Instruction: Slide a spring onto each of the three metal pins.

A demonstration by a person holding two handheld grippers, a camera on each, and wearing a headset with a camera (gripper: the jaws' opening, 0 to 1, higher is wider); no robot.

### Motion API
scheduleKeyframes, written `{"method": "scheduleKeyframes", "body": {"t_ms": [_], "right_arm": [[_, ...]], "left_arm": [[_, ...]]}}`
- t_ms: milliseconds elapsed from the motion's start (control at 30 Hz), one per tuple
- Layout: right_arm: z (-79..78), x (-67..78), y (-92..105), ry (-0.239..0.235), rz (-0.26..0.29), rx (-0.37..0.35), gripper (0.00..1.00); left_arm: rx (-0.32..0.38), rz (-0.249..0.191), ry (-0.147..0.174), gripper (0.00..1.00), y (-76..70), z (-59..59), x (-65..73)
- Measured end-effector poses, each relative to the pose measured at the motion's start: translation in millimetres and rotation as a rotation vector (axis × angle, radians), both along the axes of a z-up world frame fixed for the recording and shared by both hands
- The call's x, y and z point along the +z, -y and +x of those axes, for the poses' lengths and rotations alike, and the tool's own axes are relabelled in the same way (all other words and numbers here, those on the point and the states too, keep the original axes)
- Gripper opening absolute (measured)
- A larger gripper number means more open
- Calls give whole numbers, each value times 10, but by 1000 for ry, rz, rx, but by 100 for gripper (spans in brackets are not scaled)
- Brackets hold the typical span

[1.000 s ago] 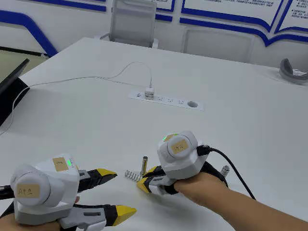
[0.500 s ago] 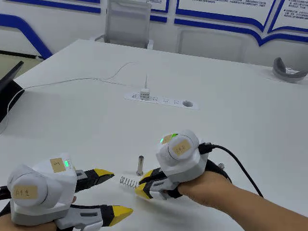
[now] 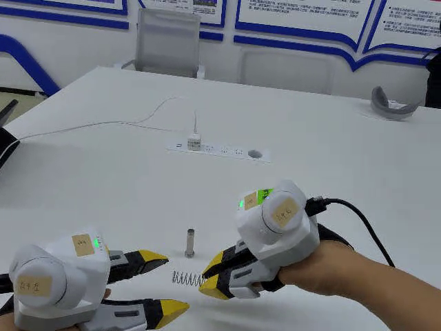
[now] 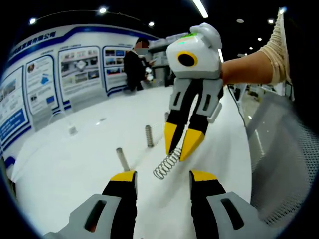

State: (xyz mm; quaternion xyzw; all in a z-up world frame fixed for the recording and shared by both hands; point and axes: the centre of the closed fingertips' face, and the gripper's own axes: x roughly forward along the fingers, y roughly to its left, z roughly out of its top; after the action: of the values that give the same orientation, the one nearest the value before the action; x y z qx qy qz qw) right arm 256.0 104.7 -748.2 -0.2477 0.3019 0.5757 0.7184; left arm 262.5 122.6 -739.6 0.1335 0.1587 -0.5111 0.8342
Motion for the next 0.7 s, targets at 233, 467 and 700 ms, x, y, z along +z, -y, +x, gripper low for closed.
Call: {"method": "scheduleKeyframes", "body": {"t_ms": [233, 467, 700], "right_arm": [[-107, 45, 14, -4, -17, 43, 11], [-169, 53, 11, -11, -35, 71, 11], [-212, 65, 23, -16, -51, 92, 11]], "left_arm": [[-54, 6, 27, 30, 79, -60, 29], [-97, 20, 49, 21, 128, -138, 22], [-129, 37, 60, 15, 172, -201, -8]]}}
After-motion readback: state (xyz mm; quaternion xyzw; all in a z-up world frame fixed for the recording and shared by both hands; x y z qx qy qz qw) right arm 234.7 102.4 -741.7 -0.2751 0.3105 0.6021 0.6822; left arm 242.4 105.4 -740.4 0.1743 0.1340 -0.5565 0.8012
